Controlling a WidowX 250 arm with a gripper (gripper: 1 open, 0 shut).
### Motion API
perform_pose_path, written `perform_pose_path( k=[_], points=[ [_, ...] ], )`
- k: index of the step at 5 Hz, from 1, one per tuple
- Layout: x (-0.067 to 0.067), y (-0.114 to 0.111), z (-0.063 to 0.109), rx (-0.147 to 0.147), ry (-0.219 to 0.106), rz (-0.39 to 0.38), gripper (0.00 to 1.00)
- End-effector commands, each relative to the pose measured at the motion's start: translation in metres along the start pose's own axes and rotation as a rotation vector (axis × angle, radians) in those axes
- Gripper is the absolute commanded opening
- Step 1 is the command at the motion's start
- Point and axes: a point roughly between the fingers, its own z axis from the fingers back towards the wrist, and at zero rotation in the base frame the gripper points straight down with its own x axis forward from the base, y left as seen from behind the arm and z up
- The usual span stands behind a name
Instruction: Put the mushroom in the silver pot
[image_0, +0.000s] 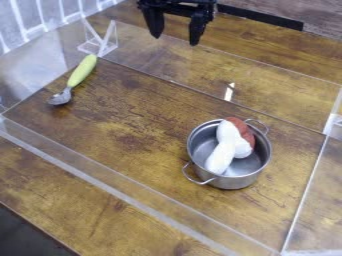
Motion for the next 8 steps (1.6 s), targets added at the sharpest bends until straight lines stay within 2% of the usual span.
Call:
perform_pose_path(
  k=[1, 2, 3, 4, 5, 6, 7, 8],
  points=[
    [0.006, 0.007, 0.024, -0.021, -0.068, -0.017, 1.0],
    [0.0, 0.008, 0.028, -0.037, -0.069, -0.036, 1.0],
    [0.012, 0.007, 0.042, -0.056, -0.088, -0.063, 1.0],
    [0.018, 0.003, 0.039, -0.076, -0.106, -0.089, 1.0],
    [0.013, -0.005, 0.035, -0.092, -0.11, -0.132, 1.0],
    [0.002, -0.013, 0.03, -0.093, -0.101, -0.159, 1.0],
    [0.002, -0.011, 0.043, -0.083, -0.116, -0.127, 1.0],
    [0.002, -0.01, 0.042, -0.077, -0.13, -0.095, 1.0]
  ],
)
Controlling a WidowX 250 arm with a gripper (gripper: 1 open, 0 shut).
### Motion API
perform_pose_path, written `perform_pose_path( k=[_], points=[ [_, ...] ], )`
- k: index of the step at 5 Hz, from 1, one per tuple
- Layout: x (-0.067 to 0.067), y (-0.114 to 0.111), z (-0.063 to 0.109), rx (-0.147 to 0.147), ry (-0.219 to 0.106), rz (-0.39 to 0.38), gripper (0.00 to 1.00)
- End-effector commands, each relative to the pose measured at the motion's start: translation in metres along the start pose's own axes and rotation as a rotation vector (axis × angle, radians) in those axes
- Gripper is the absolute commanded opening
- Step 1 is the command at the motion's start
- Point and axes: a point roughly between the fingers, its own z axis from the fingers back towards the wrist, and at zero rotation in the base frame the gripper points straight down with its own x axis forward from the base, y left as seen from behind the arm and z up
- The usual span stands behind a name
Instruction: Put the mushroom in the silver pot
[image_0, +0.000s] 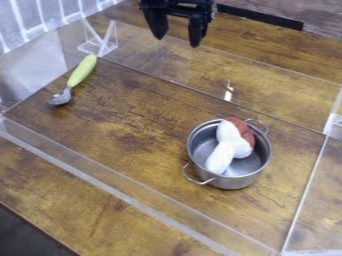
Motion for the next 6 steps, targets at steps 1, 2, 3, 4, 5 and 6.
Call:
perform_pose_path(
  k=[1, 2, 3, 4, 5, 6],
  points=[
    [0.012, -0.01, 0.04, 0.001, -0.108, -0.002, 1.0],
    [0.015, -0.014, 0.04, 0.004, -0.111, 0.007, 1.0],
    [0.027, -0.016, 0.036, 0.01, -0.102, 0.029, 1.0],
    [0.028, -0.021, 0.015, 0.008, -0.076, 0.053, 1.0],
    [0.02, -0.014, 0.01, 0.021, -0.048, 0.086, 1.0],
    [0.014, -0.004, 0.018, 0.037, -0.025, 0.118, 1.0]
  ],
)
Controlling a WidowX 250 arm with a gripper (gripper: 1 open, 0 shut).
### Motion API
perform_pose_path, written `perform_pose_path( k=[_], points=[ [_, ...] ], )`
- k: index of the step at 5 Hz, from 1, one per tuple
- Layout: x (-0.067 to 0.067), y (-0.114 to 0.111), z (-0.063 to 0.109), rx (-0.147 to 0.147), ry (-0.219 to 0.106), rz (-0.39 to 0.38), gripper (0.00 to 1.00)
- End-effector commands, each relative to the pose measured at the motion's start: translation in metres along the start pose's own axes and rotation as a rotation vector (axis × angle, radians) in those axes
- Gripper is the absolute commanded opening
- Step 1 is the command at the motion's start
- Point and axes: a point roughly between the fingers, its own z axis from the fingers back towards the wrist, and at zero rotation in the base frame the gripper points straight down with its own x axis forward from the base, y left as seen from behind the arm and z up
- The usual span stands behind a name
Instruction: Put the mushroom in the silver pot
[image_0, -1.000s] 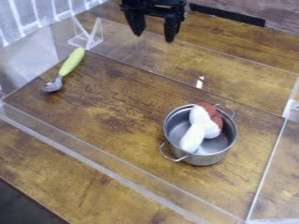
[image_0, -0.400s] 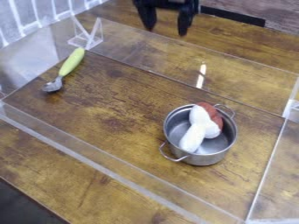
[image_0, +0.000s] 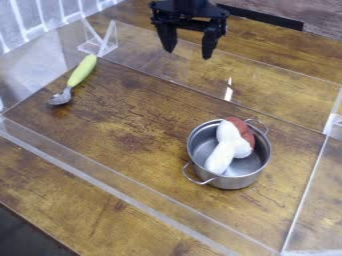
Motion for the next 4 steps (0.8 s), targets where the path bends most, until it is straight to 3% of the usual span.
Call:
perform_pose_path(
  k=[1, 2, 4],
  points=[
    [0.009, 0.017, 0.038, 0.0, -0.087, 0.031, 1.0],
    [0.01, 0.026, 0.038, -0.004, -0.084, 0.031, 1.0],
    [0.026, -0.003, 0.045, -0.039, -0.084, -0.092, 1.0]
  ],
)
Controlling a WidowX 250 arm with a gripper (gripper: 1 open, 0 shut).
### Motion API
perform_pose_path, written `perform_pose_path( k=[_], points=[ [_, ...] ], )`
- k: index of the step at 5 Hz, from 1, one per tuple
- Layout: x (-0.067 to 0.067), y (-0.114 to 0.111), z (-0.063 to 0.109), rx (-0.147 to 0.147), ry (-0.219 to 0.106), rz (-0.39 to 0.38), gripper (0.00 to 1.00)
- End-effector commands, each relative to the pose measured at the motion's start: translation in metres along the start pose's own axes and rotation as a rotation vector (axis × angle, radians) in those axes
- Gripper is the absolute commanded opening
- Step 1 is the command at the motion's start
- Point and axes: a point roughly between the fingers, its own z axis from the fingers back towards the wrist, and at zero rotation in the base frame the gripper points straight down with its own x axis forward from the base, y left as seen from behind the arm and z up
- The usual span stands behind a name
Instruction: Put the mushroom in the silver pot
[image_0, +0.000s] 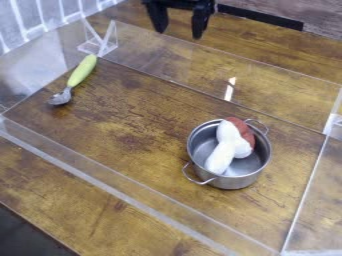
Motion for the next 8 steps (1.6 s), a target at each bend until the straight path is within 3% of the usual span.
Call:
perform_pose_path(
  k=[1, 2, 3, 4, 5, 7, 8],
  points=[
    [0.001, -0.012, 0.012, -0.013, -0.051, -0.017, 1.0],
    [-0.008, -0.01, 0.003, -0.005, -0.029, 0.0, 1.0],
    [-0.006, -0.009, 0.012, -0.007, -0.022, -0.015, 0.0],
    [-0.004, -0.011, 0.023, -0.009, -0.019, -0.028, 1.0],
    [-0.001, -0.013, 0.031, -0.015, -0.014, -0.028, 1.0],
    [-0.015, -0.009, 0.004, -0.012, 0.014, -0.021, 1.0],
    [-0.014, -0.01, 0.01, -0.007, 0.011, -0.003, 1.0]
  ],
)
